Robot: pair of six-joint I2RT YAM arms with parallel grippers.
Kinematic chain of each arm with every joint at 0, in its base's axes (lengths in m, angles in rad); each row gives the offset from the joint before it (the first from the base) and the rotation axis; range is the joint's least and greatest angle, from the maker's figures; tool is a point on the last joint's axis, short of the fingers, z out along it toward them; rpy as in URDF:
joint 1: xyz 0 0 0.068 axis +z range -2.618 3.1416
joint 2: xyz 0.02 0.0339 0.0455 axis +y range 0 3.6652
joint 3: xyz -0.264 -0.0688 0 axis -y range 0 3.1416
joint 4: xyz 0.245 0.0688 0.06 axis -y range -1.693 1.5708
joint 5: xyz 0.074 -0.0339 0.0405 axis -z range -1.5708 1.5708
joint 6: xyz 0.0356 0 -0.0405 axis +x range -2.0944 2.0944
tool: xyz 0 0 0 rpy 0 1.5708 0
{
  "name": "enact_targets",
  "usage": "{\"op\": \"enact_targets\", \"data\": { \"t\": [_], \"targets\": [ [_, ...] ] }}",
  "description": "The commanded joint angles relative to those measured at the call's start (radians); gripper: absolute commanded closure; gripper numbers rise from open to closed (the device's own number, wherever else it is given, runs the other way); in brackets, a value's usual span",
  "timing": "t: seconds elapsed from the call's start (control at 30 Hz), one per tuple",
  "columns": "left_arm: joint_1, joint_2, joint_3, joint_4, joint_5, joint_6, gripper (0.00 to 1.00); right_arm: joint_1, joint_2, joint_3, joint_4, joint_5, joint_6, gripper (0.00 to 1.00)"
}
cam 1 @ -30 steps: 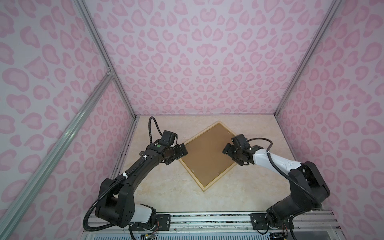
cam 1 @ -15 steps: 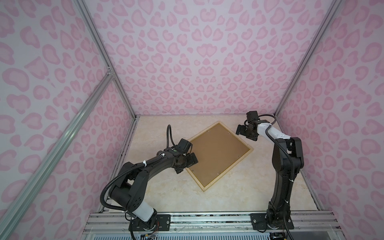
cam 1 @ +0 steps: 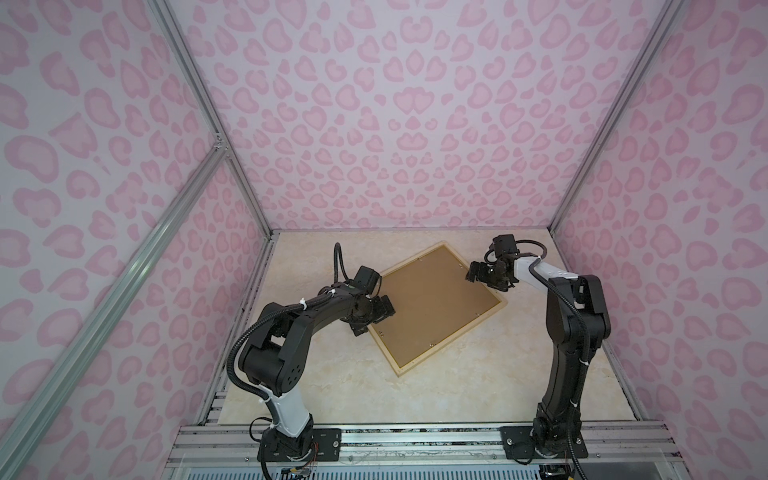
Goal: Put the photo into the frame
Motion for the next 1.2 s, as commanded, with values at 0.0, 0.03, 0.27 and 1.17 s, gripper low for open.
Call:
{"op": "enact_targets", "data": {
  "t": [0.0, 0.03, 0.27, 1.17],
  "targets": [
    [0.034, -0.001, 0.008, 0.008, 0.034, 0.096, 0.02, 0.059, -0.044, -0.118, -0.136, -0.064, 0.052, 0.05],
    [0.047, -0.001, 0.009, -0.004, 0.035, 0.12, 0.01, 0.087, -0.072, -0.169, -0.124, -0.066, 0.064, 0.05],
    [0.11, -0.055, -0.016, -0.071, -0.025, 0.235, 0.0, 0.289, -0.382, -0.571, 0.083, 0.017, 0.341, 0.02],
    [0.132, -0.033, 0.004, -0.137, -0.208, 0.256, 0.49, 0.105, -0.016, 0.059, -0.256, 0.072, 0.035, 0.35]
  ]
}}
